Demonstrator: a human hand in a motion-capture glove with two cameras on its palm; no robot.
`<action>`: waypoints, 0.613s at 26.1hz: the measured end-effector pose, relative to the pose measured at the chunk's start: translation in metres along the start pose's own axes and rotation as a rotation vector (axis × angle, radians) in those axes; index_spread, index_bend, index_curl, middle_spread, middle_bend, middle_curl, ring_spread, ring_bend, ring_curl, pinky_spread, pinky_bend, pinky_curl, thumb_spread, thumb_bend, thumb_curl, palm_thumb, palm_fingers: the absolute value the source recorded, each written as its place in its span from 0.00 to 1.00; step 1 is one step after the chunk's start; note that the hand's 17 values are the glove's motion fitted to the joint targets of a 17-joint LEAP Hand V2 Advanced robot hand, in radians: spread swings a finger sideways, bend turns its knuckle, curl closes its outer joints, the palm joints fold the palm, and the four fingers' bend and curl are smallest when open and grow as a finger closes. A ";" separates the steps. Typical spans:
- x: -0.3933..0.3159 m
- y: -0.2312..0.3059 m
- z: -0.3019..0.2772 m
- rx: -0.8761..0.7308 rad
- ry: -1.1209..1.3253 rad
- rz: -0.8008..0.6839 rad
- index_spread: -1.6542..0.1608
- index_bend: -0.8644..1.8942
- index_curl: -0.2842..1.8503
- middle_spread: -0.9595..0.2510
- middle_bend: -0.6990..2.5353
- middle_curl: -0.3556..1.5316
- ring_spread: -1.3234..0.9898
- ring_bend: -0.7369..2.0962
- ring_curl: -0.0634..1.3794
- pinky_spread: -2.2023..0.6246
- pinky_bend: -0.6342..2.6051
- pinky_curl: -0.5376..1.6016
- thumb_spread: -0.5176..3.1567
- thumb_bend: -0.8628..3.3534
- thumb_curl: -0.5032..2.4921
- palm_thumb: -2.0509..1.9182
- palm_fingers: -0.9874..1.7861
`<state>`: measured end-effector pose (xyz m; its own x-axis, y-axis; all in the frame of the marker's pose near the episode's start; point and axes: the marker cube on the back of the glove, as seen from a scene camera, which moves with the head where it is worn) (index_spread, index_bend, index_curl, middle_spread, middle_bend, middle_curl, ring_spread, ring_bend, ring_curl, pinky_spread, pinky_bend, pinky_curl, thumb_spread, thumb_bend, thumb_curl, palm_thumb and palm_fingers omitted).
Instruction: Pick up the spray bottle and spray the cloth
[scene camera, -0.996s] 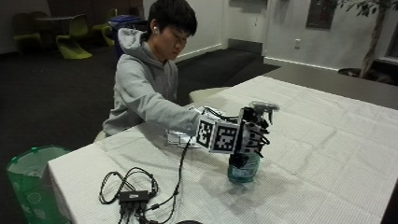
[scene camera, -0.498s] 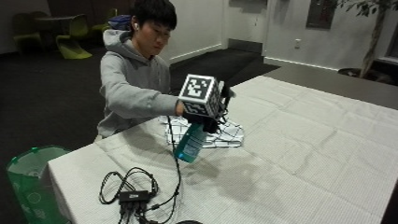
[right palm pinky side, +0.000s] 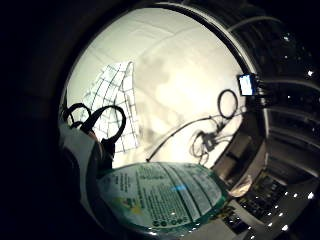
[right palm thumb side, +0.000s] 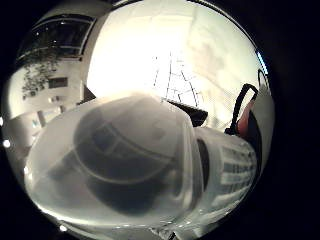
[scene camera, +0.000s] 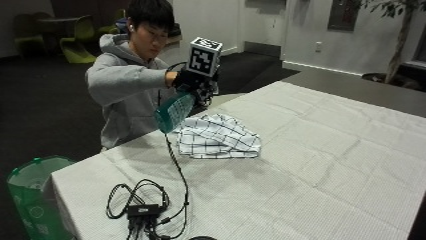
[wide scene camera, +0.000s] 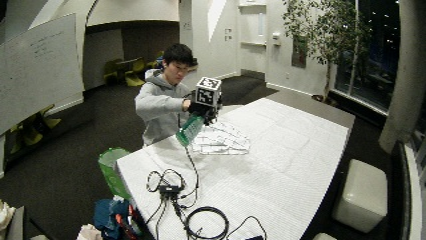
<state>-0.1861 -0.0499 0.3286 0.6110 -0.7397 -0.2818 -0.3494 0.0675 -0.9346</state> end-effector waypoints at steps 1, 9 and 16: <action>-0.008 0.002 0.002 -0.017 0.045 0.014 0.81 0.50 0.38 0.70 0.42 0.47 0.50 0.50 0.37 0.68 0.31 0.44 0.20 0.20 0.39 0.75 0.87; -0.036 -0.001 0.077 -0.216 0.443 -0.119 0.81 0.50 0.39 0.70 0.43 0.47 0.49 0.51 0.37 0.68 0.31 0.44 0.19 0.20 0.40 0.75 0.87; -0.054 -0.015 0.109 -0.264 0.387 -0.075 0.81 0.50 0.39 0.70 0.43 0.47 0.49 0.51 0.37 0.68 0.32 0.44 0.19 0.20 0.40 0.75 0.87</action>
<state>-0.1364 0.0624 0.3345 0.3492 -0.9346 -0.0675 -0.5139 -0.1308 -0.8478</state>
